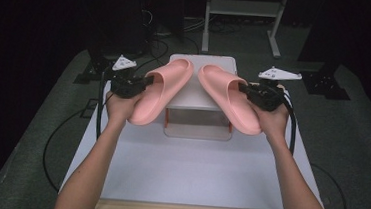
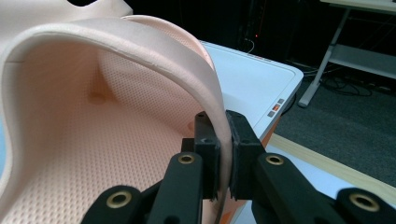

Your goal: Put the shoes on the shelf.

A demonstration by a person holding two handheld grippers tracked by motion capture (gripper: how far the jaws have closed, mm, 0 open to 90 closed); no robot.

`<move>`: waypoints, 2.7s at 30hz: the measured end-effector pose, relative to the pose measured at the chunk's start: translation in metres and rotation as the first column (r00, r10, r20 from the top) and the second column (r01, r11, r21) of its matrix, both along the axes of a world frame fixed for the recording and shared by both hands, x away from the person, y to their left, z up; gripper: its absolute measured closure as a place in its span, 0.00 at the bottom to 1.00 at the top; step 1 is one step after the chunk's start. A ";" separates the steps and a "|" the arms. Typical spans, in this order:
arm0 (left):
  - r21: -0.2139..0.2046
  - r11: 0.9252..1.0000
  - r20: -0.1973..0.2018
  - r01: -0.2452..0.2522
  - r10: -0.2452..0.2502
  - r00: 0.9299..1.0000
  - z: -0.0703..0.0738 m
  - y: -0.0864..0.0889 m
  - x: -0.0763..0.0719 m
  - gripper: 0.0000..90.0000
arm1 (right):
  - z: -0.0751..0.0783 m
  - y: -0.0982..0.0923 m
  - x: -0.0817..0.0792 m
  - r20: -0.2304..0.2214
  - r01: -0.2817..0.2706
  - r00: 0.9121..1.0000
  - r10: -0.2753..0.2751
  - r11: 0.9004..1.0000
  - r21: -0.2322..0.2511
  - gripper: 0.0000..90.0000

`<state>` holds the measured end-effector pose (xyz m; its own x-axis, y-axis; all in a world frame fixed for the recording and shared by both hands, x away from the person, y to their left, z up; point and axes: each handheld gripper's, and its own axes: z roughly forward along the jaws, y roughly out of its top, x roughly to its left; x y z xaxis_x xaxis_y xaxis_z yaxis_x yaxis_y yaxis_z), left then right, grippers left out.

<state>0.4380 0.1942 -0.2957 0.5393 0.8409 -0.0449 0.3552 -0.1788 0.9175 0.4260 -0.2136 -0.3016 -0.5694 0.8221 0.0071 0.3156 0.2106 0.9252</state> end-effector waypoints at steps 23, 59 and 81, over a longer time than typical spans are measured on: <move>0.010 0.999 -0.020 -0.040 0.040 0.999 0.001 -0.013 0.028 0.92 | 0.007 0.002 0.035 -0.017 0.065 0.998 -0.065 0.998 0.002 0.93; 0.049 0.995 -0.071 -0.092 0.096 0.993 -0.001 -0.045 0.058 0.88 | 0.003 0.012 0.060 -0.070 0.160 0.984 -0.161 0.987 -0.029 0.91; 0.003 0.999 -0.090 -0.039 0.039 0.995 0.003 -0.055 0.052 0.76 | 0.006 0.019 0.057 -0.095 0.128 0.987 -0.127 0.992 0.000 0.80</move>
<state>0.4899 0.1395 -0.2926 0.5000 0.8612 -0.0909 0.4430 -0.1641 0.8814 0.4835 -0.1947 -0.2954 -0.4563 0.8878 0.0607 0.4257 0.1579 0.8910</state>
